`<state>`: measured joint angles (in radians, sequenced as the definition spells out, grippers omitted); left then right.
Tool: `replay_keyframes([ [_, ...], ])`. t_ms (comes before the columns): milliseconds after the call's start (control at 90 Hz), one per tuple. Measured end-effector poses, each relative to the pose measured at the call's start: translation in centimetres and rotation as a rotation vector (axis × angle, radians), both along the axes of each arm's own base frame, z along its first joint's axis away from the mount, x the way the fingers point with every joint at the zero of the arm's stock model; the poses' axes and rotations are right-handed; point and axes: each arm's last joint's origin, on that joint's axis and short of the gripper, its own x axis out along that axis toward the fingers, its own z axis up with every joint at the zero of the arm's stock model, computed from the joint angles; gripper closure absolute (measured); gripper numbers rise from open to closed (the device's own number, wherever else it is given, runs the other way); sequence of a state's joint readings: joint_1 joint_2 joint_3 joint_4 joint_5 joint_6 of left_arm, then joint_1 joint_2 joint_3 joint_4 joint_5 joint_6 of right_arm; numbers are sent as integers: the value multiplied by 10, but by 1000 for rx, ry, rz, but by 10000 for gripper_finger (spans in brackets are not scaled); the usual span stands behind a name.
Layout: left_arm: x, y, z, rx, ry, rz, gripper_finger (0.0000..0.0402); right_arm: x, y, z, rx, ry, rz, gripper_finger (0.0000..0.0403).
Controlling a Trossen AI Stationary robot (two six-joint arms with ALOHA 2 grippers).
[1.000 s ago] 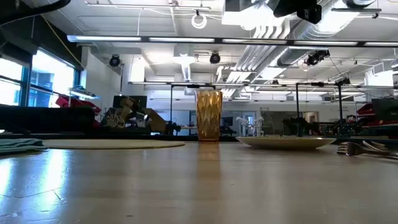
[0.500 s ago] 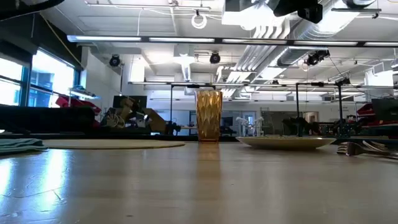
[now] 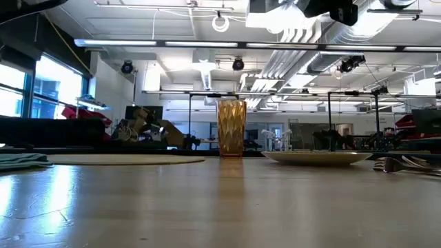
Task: Set table place
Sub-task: Fold the blue table napkin
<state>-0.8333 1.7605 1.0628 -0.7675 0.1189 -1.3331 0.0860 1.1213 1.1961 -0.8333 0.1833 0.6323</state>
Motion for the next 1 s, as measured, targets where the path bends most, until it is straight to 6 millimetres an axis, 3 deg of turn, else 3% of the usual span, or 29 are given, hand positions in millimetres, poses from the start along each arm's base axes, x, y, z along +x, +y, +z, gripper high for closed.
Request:
replay_keyframes([
  [244, 4, -10, 1, -90, -47, 29, 314, 0, 0, 0, 0, 0, 0, 402],
  [489, 1, -11, -8, -71, 45, 45, 285, 0, 0, 0, 0, 0, 0, 402],
  [778, 4, -17, 16, -45, 58, 67, 285, 0, 0, 0, -3, 0, -3, 402],
  [1000, -3, -11, 3, -9, 71, 57, 285, 0, -1, 0, -15, -1, -16, 402],
])
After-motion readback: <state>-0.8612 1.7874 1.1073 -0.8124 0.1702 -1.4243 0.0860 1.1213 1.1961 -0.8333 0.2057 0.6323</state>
